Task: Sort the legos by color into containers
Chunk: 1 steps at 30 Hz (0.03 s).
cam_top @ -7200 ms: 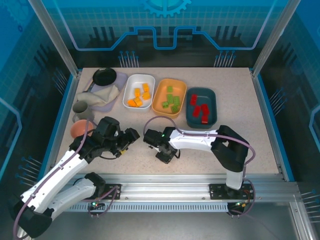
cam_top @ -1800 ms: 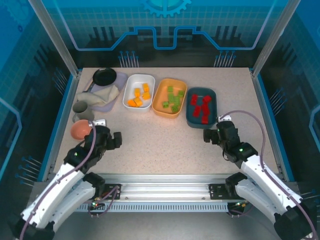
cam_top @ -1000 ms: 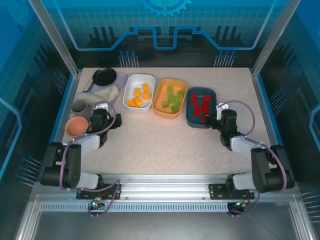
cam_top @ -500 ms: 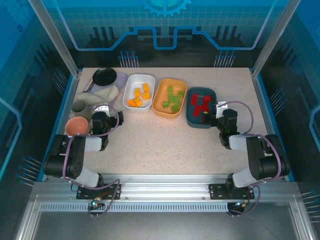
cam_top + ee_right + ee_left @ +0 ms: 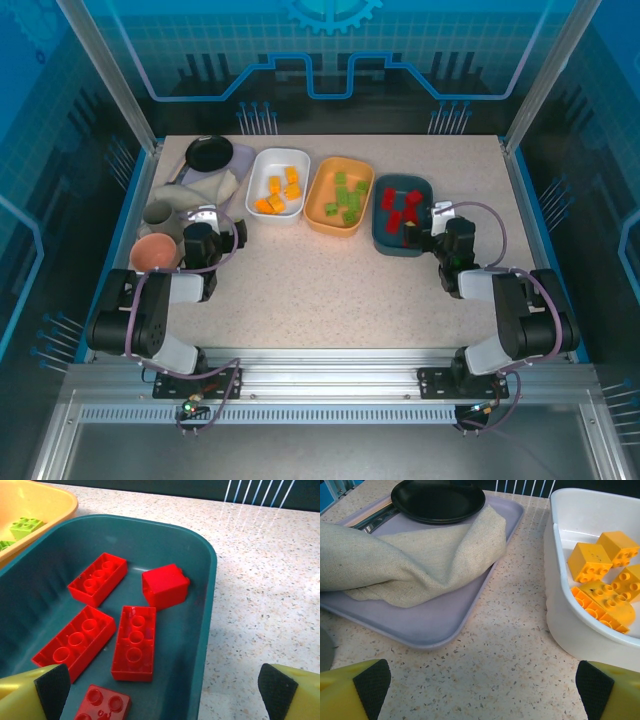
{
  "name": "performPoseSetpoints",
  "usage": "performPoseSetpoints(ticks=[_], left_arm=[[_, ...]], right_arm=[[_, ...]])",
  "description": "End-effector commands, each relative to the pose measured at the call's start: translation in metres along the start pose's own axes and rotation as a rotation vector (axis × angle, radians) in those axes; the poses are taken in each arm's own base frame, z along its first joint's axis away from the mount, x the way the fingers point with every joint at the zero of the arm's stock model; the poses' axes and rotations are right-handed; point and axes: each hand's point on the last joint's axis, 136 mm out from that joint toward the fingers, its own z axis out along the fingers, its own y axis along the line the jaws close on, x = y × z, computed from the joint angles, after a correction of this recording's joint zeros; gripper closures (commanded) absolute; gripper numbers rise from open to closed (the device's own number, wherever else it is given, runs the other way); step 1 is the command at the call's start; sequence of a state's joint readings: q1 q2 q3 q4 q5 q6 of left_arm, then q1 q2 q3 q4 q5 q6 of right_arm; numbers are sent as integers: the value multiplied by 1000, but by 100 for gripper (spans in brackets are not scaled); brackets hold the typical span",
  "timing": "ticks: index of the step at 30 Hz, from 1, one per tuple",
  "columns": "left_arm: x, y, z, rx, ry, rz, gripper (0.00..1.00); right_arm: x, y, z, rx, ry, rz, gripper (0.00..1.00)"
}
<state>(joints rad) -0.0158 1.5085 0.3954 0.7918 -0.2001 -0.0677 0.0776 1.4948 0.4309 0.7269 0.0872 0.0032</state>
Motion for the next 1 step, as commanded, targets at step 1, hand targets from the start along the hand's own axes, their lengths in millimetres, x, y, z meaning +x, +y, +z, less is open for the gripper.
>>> performPoseSetpoints(ticks=[1], left_arm=[[-4,-2,1,10,-17,23,1]], right_arm=[[-3,-1,1,-15,-22,-9,0]])
